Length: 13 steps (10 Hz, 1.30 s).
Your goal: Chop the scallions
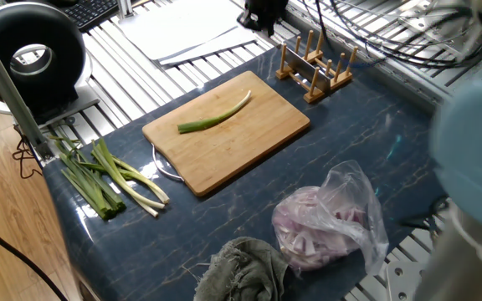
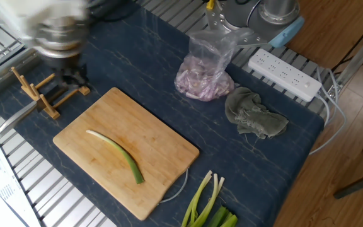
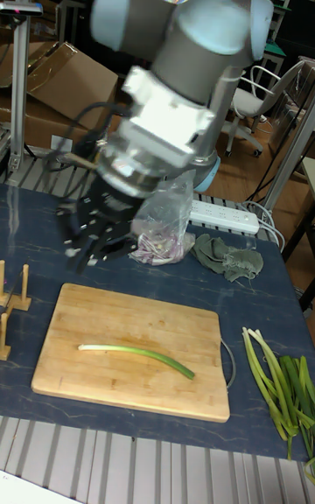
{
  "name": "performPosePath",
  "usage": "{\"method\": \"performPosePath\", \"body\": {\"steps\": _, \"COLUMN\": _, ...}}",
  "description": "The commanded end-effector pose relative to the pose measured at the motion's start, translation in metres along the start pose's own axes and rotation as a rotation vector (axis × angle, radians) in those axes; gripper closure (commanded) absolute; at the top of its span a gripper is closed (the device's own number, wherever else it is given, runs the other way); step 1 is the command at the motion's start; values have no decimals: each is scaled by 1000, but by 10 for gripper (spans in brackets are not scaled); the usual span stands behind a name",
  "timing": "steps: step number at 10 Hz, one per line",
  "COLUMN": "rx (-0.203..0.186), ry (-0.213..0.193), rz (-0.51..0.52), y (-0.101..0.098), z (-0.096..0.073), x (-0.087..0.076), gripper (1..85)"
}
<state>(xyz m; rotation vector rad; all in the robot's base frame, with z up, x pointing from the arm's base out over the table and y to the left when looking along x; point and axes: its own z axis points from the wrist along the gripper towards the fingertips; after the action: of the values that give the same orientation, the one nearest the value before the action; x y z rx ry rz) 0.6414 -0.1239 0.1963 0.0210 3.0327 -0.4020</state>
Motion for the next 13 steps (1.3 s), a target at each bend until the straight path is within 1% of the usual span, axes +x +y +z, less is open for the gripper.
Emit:
{"method": "performPosePath", "body": {"steps": 1, "rx": -47, "ry": 35, "rz": 5, "y": -24, "z": 28, "x": -27, "gripper": 553}}
{"method": "performPosePath", "body": {"steps": 2, "rx": -20, "ry": 77, "rz": 3, "y": -34, "z": 36, "x": -19, "gripper": 583}}
{"method": "performPosePath", "body": {"steps": 3, "rx": -22, "ry": 96, "rz": 3, "y": -40, "z": 47, "x": -17, "gripper": 597}}
{"method": "performPosePath", "body": {"steps": 4, "rx": -30, "ry": 104, "rz": 0, "y": -42, "z": 59, "x": -18, "gripper": 597}}
{"method": "performPosePath", "body": {"steps": 5, "rx": -61, "ry": 129, "rz": 5, "y": -36, "z": 69, "x": -14, "gripper": 573}}
{"method": "performPosePath", "body": {"steps": 6, "rx": -58, "ry": 127, "rz": -15, "y": -44, "z": 79, "x": -14, "gripper": 553}}
{"method": "performPosePath", "body": {"steps": 7, "rx": -78, "ry": 124, "rz": -36, "y": -47, "z": 90, "x": -11, "gripper": 540}}
{"method": "performPosePath", "body": {"steps": 8, "rx": -73, "ry": 131, "rz": -53, "y": -54, "z": 97, "x": -6, "gripper": 533}}
{"method": "performPosePath", "body": {"steps": 9, "rx": -71, "ry": 149, "rz": -53, "y": -59, "z": 100, "x": 1, "gripper": 533}}
{"method": "performPosePath", "body": {"steps": 10, "rx": -79, "ry": 165, "rz": -38, "y": -59, "z": 104, "x": 7, "gripper": 533}}
{"method": "performPosePath", "body": {"steps": 11, "rx": -85, "ry": 167, "rz": -32, "y": -60, "z": 107, "x": 10, "gripper": 533}}
{"method": "performPosePath", "body": {"steps": 13, "rx": -87, "ry": 167, "rz": -35, "y": -61, "z": 106, "x": 16, "gripper": 540}}
